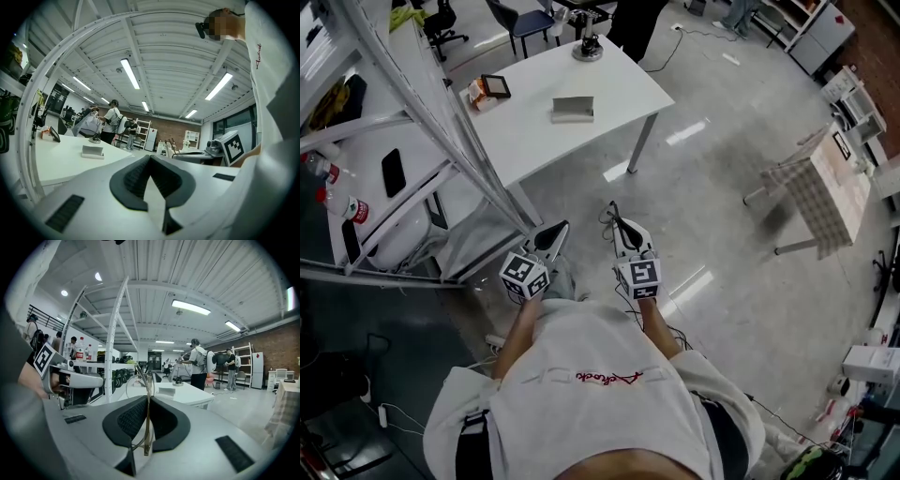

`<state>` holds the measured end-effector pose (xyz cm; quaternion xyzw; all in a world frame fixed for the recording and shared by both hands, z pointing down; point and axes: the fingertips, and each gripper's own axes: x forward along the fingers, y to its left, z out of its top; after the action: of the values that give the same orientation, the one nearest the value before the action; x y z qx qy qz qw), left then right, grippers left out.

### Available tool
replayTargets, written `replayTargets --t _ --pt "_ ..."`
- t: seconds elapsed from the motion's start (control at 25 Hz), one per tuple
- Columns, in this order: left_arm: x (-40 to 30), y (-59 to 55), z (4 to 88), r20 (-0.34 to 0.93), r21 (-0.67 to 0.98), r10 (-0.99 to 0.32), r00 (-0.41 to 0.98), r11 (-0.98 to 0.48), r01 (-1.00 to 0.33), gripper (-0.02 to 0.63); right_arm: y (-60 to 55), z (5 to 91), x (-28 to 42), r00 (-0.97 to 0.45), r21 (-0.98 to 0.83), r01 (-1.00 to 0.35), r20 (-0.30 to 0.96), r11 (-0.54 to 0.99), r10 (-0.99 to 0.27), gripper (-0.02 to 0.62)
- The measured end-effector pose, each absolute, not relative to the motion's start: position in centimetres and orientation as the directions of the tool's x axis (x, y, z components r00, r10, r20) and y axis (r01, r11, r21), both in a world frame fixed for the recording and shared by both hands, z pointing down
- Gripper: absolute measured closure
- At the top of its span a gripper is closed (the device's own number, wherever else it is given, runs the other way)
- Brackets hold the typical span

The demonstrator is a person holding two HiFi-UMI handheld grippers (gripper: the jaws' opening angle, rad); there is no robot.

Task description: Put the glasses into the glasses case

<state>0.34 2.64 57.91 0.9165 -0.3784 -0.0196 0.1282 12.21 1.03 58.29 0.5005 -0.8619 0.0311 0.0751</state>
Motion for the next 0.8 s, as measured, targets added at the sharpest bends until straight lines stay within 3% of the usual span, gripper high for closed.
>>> replayTargets --t 0.8 --pt "0.2 -1.8 60.0 0.066 0.292 -0.698 0.713 -0.67 -0.683 0.592 -3.1 60.5 12.0 -0.484 0.023 -0.866 0.212 0.499 -0.849 0.577"
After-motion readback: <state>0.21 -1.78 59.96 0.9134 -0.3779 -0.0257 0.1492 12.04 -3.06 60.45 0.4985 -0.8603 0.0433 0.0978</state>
